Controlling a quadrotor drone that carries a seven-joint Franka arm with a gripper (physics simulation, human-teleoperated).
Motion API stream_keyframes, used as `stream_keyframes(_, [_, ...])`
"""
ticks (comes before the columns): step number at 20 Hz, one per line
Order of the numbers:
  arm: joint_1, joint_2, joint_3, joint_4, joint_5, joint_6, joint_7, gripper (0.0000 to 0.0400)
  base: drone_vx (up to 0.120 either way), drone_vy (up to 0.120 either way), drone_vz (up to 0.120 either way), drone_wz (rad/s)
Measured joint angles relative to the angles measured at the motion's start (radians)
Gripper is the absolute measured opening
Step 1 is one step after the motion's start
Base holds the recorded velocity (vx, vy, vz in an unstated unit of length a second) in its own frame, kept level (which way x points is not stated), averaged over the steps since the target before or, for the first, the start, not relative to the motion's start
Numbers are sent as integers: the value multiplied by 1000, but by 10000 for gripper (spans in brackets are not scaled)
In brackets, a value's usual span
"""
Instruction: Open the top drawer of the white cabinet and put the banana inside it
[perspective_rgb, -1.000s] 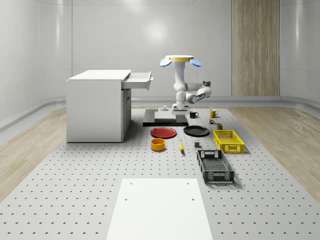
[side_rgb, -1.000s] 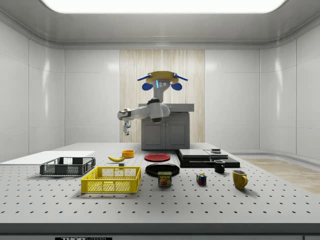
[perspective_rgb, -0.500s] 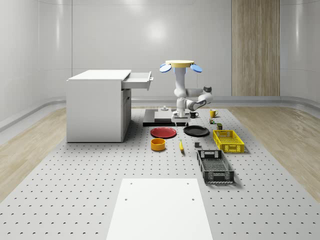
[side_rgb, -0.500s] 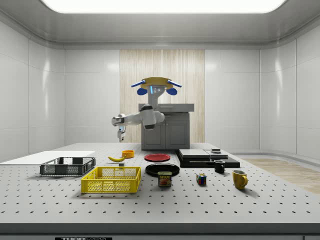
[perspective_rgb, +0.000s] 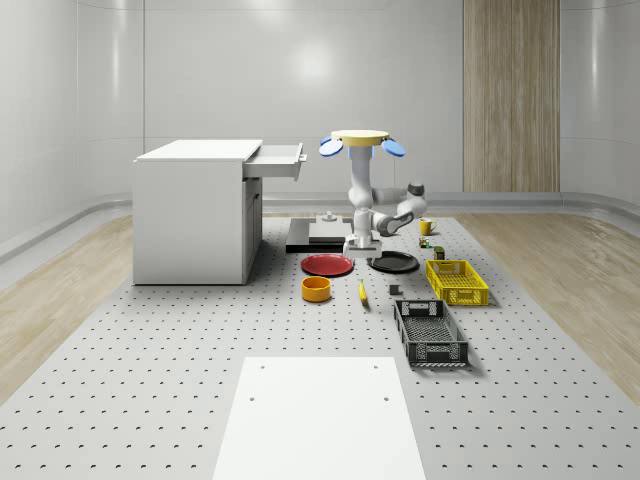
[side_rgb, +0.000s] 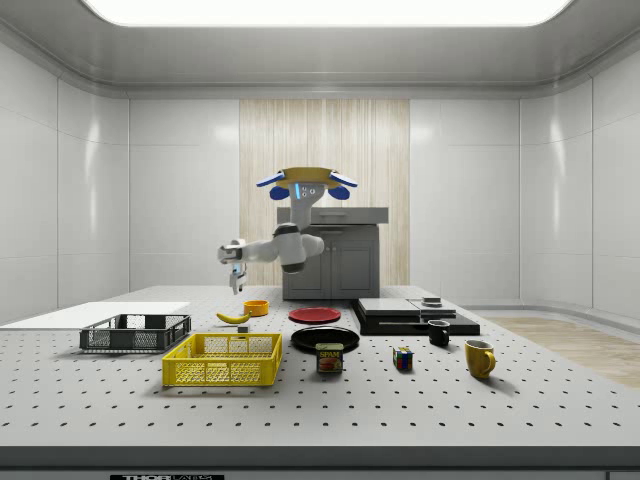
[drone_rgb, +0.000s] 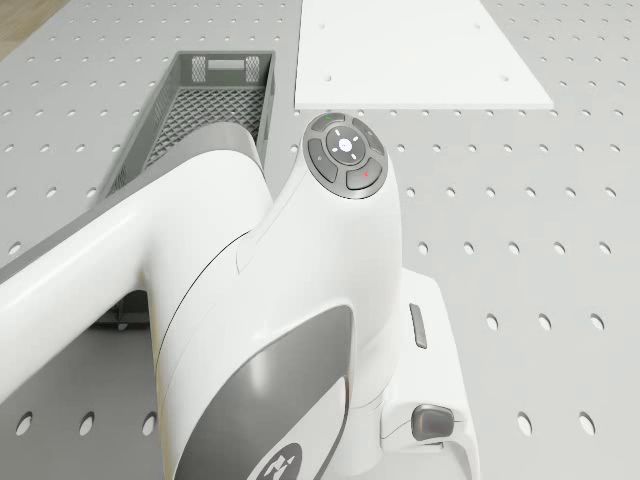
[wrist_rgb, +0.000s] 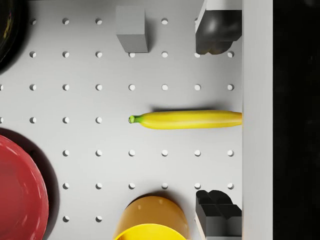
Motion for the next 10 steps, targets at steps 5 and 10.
stream_keyframes(5, [0, -2, 0, 0, -1, 2, 0, 400, 88, 0, -120, 0])
stream_keyframes(10, [1, -4, 0, 0, -2, 3, 0, 400, 0, 0, -120, 0])
